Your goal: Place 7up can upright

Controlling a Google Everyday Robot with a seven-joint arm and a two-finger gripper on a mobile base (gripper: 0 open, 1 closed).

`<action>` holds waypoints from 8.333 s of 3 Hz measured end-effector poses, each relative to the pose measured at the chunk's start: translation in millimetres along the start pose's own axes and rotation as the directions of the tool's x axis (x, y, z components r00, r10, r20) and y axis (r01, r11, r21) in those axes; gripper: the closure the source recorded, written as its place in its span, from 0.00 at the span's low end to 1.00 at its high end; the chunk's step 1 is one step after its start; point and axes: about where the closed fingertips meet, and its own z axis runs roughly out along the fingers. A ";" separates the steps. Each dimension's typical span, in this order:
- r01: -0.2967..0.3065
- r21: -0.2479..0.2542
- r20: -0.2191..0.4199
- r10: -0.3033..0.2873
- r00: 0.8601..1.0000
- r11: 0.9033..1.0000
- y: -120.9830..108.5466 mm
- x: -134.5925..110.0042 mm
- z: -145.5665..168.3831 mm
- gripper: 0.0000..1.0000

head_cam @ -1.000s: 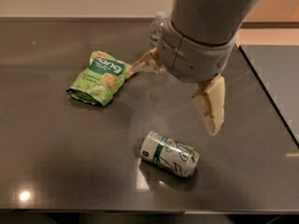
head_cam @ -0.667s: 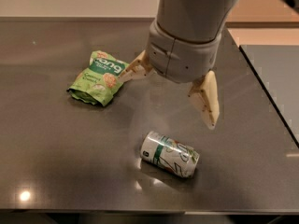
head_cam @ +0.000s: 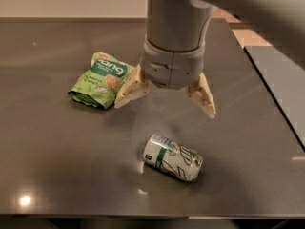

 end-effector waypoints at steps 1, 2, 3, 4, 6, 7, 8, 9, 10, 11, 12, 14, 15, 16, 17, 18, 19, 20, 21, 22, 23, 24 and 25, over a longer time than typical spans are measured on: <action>0.144 -0.060 0.012 -0.144 0.990 0.988 10.4 6.0 19.2 0.00; 0.262 -0.105 0.036 -0.260 0.965 0.959 21.1 13.4 33.1 0.00; 0.364 -0.101 0.018 -0.364 0.931 0.926 10.6 27.3 40.9 0.00; 0.365 -0.088 -0.011 -0.367 0.930 0.927 5.0 31.4 39.6 0.00; 0.445 -0.061 0.015 -0.445 0.896 0.894 5.0 17.6 36.0 0.00; 0.519 -0.048 0.056 -0.517 0.854 0.853 9.1 -0.8 43.8 0.00; 0.607 -0.023 0.098 -0.603 0.792 0.794 9.9 -21.4 52.6 0.00; 0.707 -0.009 0.136 -0.700 0.702 0.707 12.2 -46.2 63.4 0.00; 0.796 -0.005 0.177 -0.782 0.597 0.606 16.4 -64.7 74.2 0.00; 0.842 -0.025 0.201 -0.823 0.532 0.538 26.2 -66.0 76.7 0.00; 0.860 -0.056 0.194 -0.839 0.508 0.507 35.1 -58.1 70.0 0.12; 0.864 -0.066 0.177 -0.846 0.502 0.499 49.2 -48.0 71.3 0.53; 0.861 -0.056 0.186 -0.842 0.506 0.505 53.0 -47.1 77.9 0.77; 0.859 -0.048 0.191 -0.839 0.509 0.510 54.7 -46.1 81.4 0.98; 0.859 -0.048 0.191 -0.839 0.509 0.510 54.5 -46.0 79.2 1.00; 0.822 -0.038 0.153 -0.810 0.567 0.568 41.5 -42.1 65.5 1.00; 0.749 -0.016 0.090 -0.745 0.660 0.662 22.7 -32.8 41.1 1.00; 0.642 0.001 0.052 -0.642 0.765 0.766 13.7 -19.2 23.6 1.00; 0.497 0.051 0.025 -0.498 0.867 0.867 11.8 -7.1 7.2 1.00; 0.331 0.111 0.010 -0.334 0.942 0.937 10.9 3.3 -6.6 1.00; 0.178 0.142 0.010 -0.181 0.983 0.974 10.5 8.2 -13.8 1.00; 0.035 0.137 0.001 -0.035 0.999 0.990 9.5 8.5 -17.0 1.00; -0.093 0.117 -0.029 0.097 0.995 0.989 8.4 7.1 -18.4 1.00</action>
Offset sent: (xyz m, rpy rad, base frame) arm -0.0101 -0.0689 -0.0480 -0.2860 0.1993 0.4061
